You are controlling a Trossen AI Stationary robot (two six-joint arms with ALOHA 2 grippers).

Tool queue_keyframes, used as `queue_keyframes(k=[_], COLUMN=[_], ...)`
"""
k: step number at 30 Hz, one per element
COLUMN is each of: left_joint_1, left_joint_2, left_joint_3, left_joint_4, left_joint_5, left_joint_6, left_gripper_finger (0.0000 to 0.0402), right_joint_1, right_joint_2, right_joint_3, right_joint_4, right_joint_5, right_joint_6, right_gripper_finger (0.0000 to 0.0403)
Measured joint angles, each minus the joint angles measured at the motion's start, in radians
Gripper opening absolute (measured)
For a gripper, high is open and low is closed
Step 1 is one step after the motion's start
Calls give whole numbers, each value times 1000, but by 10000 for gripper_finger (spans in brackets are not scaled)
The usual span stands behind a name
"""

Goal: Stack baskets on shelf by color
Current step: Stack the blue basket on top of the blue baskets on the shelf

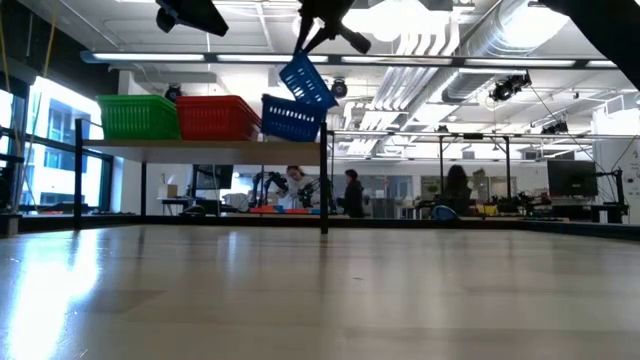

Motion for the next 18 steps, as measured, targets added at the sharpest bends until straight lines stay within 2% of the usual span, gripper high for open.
queue_keyframes(k=[7, 18], left_joint_1=[0, 0], left_joint_2=[0, 0], left_joint_3=[0, 0], left_joint_4=[0, 0], left_joint_5=[0, 0], left_joint_6=[0, 1], left_gripper_finger=[62, 62], right_joint_1=[0, -6], right_joint_2=[0, 0], right_joint_3=[0, 0], right_joint_4=[20, 22], right_joint_5=[5, 5], right_joint_6=[-11, -8], right_gripper_finger=[5, 90])
